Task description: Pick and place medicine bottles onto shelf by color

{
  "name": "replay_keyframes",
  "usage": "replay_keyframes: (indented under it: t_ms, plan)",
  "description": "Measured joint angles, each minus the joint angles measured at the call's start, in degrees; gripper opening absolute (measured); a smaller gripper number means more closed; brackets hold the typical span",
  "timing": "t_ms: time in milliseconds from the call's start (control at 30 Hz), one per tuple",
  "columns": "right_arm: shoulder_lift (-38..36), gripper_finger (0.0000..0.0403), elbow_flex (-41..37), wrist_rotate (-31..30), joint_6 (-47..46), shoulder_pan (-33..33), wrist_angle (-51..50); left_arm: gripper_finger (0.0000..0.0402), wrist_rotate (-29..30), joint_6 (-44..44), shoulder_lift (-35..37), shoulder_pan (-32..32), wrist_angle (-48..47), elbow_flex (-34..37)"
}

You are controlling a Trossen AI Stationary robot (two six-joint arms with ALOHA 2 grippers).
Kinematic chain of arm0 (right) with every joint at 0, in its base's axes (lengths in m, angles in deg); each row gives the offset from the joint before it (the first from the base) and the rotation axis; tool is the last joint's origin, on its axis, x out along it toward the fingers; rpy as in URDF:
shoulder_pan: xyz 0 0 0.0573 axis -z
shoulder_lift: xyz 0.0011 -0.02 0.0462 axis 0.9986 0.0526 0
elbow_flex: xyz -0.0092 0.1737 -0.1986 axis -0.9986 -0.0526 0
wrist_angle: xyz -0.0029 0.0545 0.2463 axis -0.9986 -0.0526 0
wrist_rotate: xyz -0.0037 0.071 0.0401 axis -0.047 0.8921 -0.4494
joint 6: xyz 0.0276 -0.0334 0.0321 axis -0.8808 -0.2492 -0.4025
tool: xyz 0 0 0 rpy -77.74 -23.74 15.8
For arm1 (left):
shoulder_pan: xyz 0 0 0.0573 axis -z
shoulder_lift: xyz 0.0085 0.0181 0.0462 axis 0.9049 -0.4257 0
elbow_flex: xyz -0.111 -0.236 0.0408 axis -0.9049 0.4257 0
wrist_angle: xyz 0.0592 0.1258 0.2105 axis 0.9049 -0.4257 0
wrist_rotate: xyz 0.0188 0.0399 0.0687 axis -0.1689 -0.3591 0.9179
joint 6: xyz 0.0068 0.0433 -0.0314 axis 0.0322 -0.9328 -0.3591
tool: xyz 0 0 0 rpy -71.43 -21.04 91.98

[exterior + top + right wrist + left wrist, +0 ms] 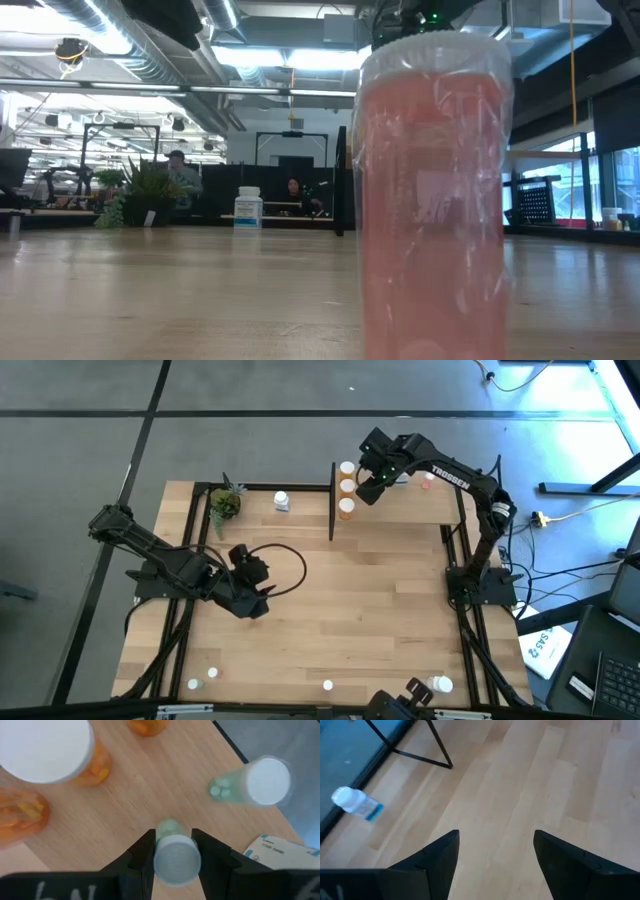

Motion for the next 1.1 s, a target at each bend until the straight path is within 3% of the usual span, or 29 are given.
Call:
replay_keyframes:
  t_ms: [233, 1100]
  plan:
    - [0.5, 0.0120, 0.0, 0.0, 0.0, 0.0, 0.9, 0.0250, 4.1, 0.0, 0.0, 0.0, 0.0, 0.0]
    - [0.5, 0.0132, 0.0, 0.0, 1.3, 0.0, 1.2, 0.0250, 4.2, -0.4, 0.0, 0.0, 0.0, 0.0]
